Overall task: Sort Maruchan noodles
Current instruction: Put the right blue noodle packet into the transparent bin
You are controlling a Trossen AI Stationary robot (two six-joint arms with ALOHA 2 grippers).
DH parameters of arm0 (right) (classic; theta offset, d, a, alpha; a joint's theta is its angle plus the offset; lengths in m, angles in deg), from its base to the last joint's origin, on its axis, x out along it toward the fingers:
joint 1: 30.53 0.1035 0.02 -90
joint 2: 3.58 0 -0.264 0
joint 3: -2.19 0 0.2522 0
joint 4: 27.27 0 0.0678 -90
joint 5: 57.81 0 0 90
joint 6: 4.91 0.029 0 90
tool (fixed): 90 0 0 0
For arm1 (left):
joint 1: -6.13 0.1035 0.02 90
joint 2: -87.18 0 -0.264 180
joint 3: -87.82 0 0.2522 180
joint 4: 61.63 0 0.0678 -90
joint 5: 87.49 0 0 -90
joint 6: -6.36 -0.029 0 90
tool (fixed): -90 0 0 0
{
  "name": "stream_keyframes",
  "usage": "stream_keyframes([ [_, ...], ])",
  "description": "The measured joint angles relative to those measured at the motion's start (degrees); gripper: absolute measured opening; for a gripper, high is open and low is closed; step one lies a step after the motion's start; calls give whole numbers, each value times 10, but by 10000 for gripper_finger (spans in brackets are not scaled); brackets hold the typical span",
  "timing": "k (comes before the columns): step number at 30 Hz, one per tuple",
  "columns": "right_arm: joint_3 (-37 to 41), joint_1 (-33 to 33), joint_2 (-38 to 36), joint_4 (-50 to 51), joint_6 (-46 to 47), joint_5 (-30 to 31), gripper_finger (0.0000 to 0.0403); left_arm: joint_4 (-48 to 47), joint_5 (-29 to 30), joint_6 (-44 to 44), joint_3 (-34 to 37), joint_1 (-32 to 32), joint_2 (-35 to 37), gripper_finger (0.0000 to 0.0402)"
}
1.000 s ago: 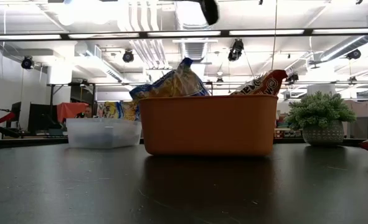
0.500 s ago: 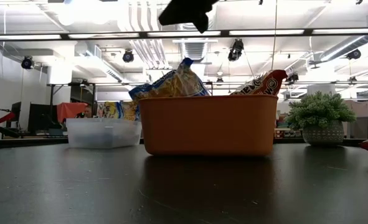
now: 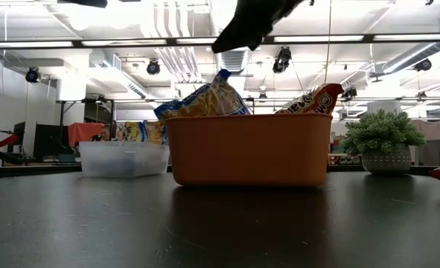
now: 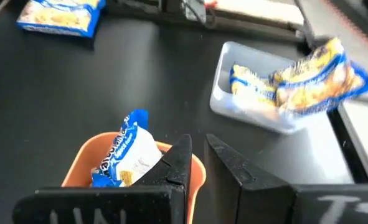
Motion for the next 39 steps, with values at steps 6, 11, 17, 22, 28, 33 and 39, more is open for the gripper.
stream_keyframes([
  [6,116,0,-84,-118,-49,-30,34,152,-150,-111,0,43,-19,0],
  [11,196,0,-172,-192,-88,-30,34,245,-151,-119,1,91,-65,0],
  [17,242,0,-268,-203,-118,-30,34,275,-200,-76,-6,150,-113,18],
  [22,284,0,-333,-202,-126,-30,34,291,-228,-33,-11,189,-142,80],
  [28,337,0,-380,-217,-141,-30,34,348,-225,-23,-11,200,-188,166],
  [33,346,-1,-401,-236,-149,-30,34,411,-235,-54,-11,201,-243,210],
  [39,346,0,-403,-232,-143,-30,34,414,-238,-26,-11,213,-294,221],
])
